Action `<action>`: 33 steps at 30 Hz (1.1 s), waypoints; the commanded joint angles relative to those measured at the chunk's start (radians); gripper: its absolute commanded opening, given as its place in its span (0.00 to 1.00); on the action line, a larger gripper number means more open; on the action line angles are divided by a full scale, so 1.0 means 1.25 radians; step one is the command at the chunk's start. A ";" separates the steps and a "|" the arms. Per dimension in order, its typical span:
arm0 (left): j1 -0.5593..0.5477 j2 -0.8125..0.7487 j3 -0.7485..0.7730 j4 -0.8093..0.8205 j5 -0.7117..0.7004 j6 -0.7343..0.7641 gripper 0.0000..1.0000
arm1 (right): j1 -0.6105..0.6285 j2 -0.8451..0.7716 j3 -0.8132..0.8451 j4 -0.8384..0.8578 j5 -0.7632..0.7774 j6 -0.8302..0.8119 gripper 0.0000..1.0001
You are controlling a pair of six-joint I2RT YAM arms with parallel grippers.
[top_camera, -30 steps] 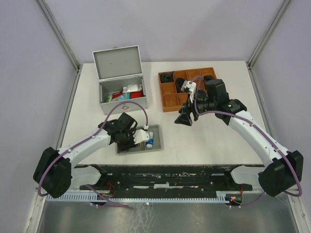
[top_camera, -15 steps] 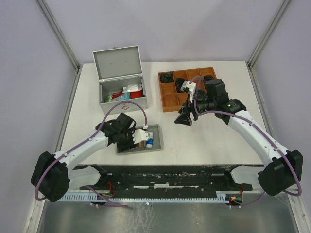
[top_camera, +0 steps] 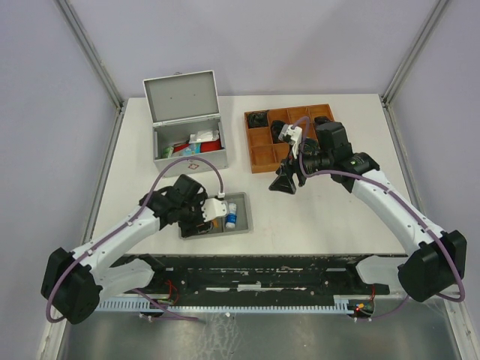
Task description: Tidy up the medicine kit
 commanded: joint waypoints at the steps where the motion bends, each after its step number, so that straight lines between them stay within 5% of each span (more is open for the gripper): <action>1: 0.001 -0.045 0.054 0.005 -0.010 -0.039 0.75 | -0.004 0.008 0.017 0.040 0.020 0.015 0.74; 11: 0.063 -0.108 0.083 0.148 -0.113 -0.223 0.92 | 0.040 0.067 -0.013 0.119 0.200 0.127 0.73; 23: 0.314 0.010 0.217 0.290 -0.060 -0.362 0.94 | 0.214 0.298 0.032 0.117 0.435 0.232 0.70; 33: 0.532 0.102 0.259 0.460 0.045 -0.462 0.98 | 0.262 0.474 0.115 0.075 0.428 0.289 0.65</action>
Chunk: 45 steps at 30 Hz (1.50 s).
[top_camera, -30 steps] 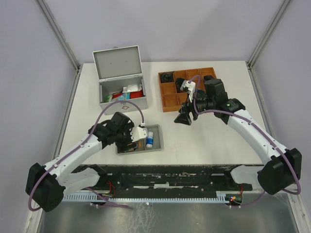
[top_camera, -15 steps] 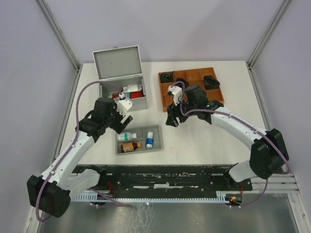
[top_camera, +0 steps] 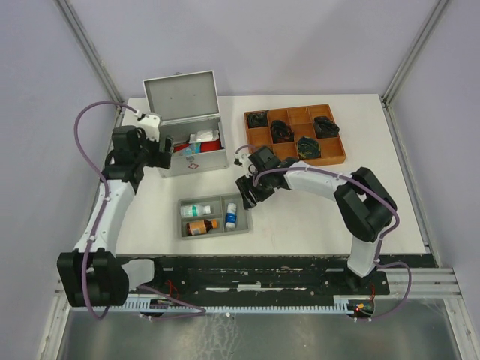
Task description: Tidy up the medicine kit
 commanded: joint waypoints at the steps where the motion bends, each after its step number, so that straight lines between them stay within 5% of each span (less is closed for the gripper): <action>1: 0.074 0.047 0.052 0.136 0.064 -0.084 0.98 | 0.018 0.031 0.051 0.000 0.014 0.033 0.65; 12: 0.154 0.233 0.123 0.222 0.082 -0.173 0.95 | 0.034 0.062 0.054 -0.005 0.047 0.026 0.49; 26: 0.149 0.493 0.257 0.239 0.100 -0.247 0.64 | 0.026 -0.029 0.028 -0.048 0.160 -0.041 0.19; 36: 0.114 0.453 0.136 0.290 0.122 -0.266 0.43 | -0.036 -0.085 -0.013 -0.074 0.114 -0.089 0.01; 45: 0.092 0.352 0.013 0.280 0.143 -0.241 0.35 | -0.141 -0.176 -0.044 -0.120 0.024 -0.126 0.00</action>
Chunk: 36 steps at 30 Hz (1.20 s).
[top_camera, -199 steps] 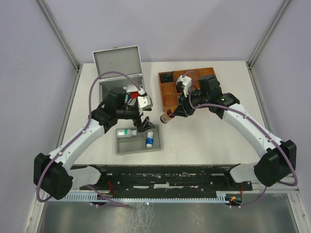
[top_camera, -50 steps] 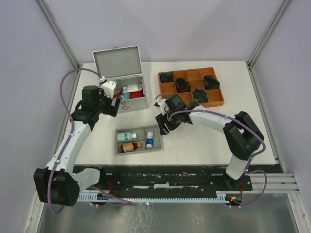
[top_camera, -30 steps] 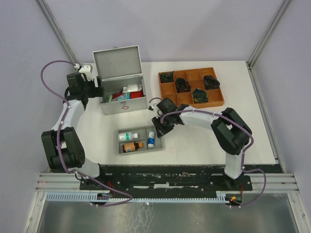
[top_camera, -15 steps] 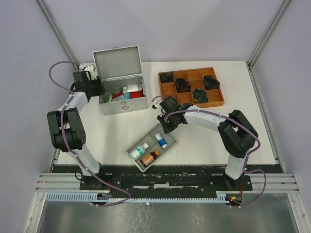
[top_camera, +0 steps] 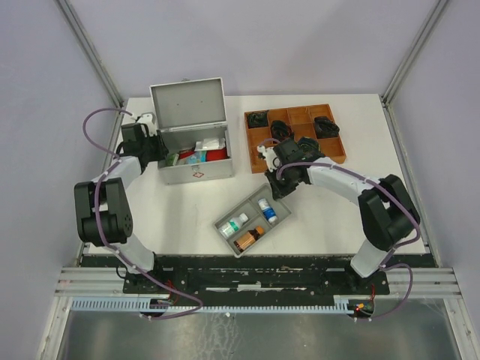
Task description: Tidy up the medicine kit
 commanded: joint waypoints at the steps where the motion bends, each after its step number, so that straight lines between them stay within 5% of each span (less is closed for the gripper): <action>1: -0.022 -0.088 -0.063 -0.011 0.046 0.006 0.35 | -0.044 -0.094 -0.004 -0.017 -0.043 -0.049 0.01; 13: -0.062 -0.283 -0.199 -0.155 0.114 0.031 0.64 | -0.131 -0.189 -0.005 -0.091 -0.123 -0.120 0.00; 25: -0.093 -0.374 -0.241 -0.229 0.330 0.073 0.62 | -0.201 -0.136 -0.029 -0.083 -0.188 -0.102 0.00; 36: -0.095 -0.417 -0.204 -0.244 0.180 0.104 0.72 | -0.254 -0.138 -0.110 0.004 -0.143 0.002 0.01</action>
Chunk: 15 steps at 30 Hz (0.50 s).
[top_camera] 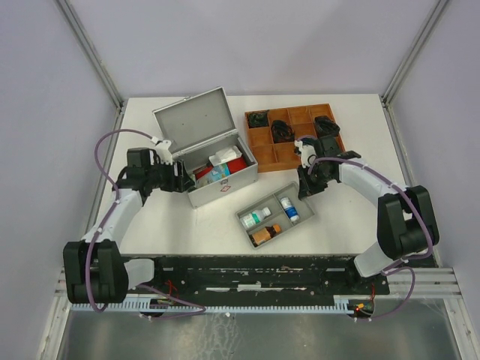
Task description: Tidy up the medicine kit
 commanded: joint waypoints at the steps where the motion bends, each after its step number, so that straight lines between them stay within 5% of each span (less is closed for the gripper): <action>1: -0.003 -0.043 0.039 0.011 -0.085 0.054 0.73 | -0.001 -0.024 -0.015 0.068 -0.003 0.067 0.01; 8: -0.002 -0.096 0.045 0.040 -0.183 0.064 0.79 | 0.000 -0.025 -0.032 0.071 0.045 0.067 0.20; 15: -0.003 -0.134 0.052 0.051 -0.196 0.060 0.82 | 0.007 -0.028 -0.042 0.071 0.067 0.058 0.28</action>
